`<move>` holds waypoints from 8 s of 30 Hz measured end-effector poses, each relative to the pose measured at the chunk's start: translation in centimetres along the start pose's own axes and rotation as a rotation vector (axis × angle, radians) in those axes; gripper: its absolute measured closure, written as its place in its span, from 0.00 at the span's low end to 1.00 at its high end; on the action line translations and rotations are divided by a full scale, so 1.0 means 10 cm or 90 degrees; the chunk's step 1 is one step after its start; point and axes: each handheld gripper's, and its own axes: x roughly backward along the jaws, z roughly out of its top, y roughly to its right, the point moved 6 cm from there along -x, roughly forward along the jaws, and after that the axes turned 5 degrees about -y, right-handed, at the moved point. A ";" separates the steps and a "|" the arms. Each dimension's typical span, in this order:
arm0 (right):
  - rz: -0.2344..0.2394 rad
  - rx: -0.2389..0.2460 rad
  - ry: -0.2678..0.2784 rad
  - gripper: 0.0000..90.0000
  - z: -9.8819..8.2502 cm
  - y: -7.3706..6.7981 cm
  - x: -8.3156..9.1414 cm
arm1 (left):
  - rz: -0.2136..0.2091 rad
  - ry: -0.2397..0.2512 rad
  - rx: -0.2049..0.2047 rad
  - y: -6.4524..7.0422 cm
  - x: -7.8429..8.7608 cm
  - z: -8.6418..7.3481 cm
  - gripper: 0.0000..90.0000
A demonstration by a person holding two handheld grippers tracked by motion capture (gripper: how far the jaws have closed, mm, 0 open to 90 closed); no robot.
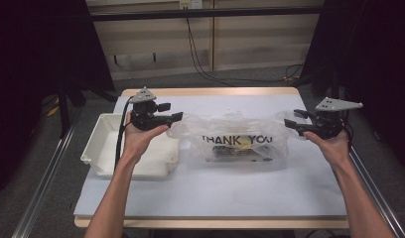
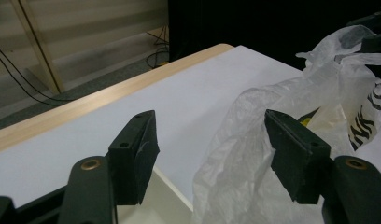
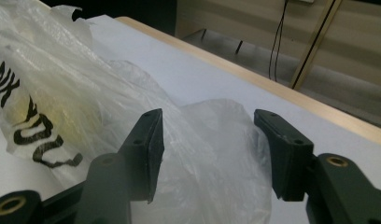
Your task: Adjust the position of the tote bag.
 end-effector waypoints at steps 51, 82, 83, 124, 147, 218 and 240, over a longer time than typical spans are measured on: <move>0.168 0.103 -0.184 1.00 -0.03 -0.86 -0.84 | -0.103 -0.190 -0.165 0.91 -0.70 -0.03 1.00; 0.269 0.128 -0.237 1.00 -0.54 -1.18 -0.90 | -0.168 -0.256 -0.163 1.41 -1.44 -0.36 0.96; 0.261 0.124 -0.224 1.00 -0.49 -1.13 -0.87 | -0.167 -0.261 -0.153 1.38 -1.45 -0.42 0.96; 0.134 -0.020 -0.156 1.00 -0.22 -0.23 -1.13 | -0.193 -0.310 -0.136 1.46 -1.49 -0.95 1.00; 0.072 -0.046 -0.210 1.00 -0.42 0.06 -1.37 | -0.231 -0.298 -0.138 1.52 -1.38 -1.03 1.00; 0.157 0.027 -0.089 1.00 -0.24 -0.67 -0.64 | -0.143 -0.224 -0.179 1.16 -0.69 -0.07 1.00; 0.139 0.030 -0.154 1.00 -0.64 -0.54 -0.66 | -0.060 -0.404 -0.189 0.77 -1.38 -0.21 1.00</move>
